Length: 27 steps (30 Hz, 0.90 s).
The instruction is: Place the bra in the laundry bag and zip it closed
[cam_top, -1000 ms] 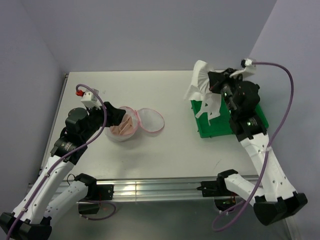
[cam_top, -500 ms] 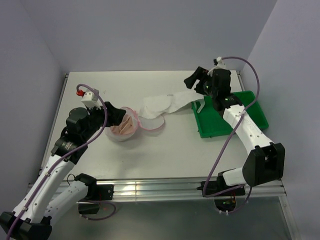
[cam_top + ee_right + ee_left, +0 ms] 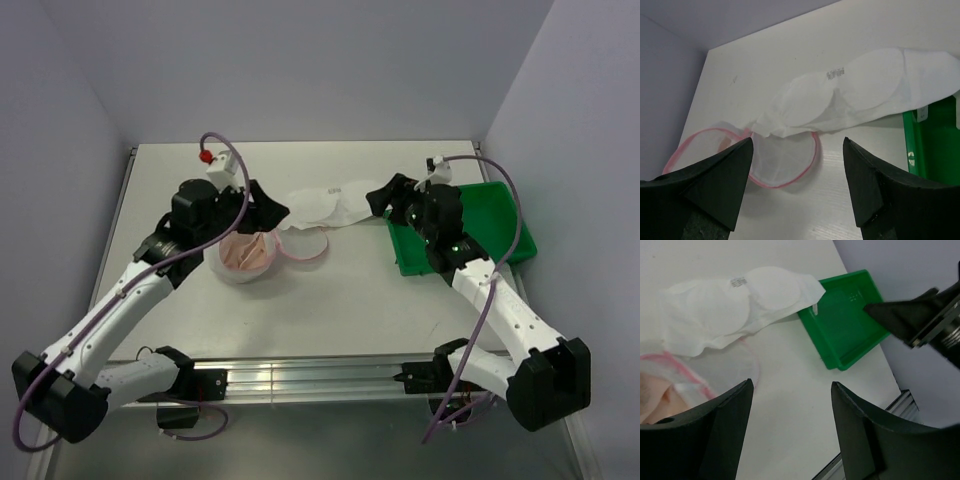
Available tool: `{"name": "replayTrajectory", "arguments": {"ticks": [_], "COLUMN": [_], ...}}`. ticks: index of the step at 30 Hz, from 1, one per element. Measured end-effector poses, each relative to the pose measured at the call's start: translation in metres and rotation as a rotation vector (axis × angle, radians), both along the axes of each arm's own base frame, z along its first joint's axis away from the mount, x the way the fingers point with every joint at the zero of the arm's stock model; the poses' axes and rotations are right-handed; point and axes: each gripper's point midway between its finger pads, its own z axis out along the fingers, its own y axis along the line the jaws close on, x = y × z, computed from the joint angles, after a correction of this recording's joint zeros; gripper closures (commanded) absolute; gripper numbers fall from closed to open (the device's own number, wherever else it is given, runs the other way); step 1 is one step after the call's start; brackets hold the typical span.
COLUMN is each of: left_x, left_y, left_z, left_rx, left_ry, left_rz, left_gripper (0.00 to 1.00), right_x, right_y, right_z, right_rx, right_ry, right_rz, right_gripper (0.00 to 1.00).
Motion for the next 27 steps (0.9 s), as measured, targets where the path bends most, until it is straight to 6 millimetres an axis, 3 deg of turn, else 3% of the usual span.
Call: {"name": "replayTrajectory", "arguments": {"ticks": [5,7,12,17,20,27], "left_x": [0.017,0.032,0.084,0.140,0.153,0.159], "left_y": [-0.058,-0.076,-0.111,-0.177,-0.204,-0.229], "left_z": [0.016,0.010,-0.039,-0.072,-0.100,-0.145], "left_rx": [-0.027,-0.036,0.022,0.120,0.219,0.451], "left_ry": [0.010,0.030,0.095,0.024,-0.037,-0.158], "left_rz": [-0.016,0.016,0.095,-0.040,-0.153,-0.345], "left_gripper": [0.37,0.39,0.39,0.38,0.35,0.28], "right_x": [-0.025,-0.038,-0.065,-0.085,-0.089,-0.089], "right_y": [-0.007,-0.016,-0.042,-0.061,-0.064,-0.065], "right_z": [-0.022,-0.024,-0.001,0.013,0.016,0.014], "right_rx": [-0.002,0.010,0.057,0.106,0.120,0.117], "right_ry": [-0.002,-0.023,-0.154,-0.250,-0.267,-0.265], "right_rz": [-0.025,-0.053,-0.151,-0.221,-0.230,-0.233], "right_gripper": [0.24,0.25,0.27,0.29,0.29,0.29]}}
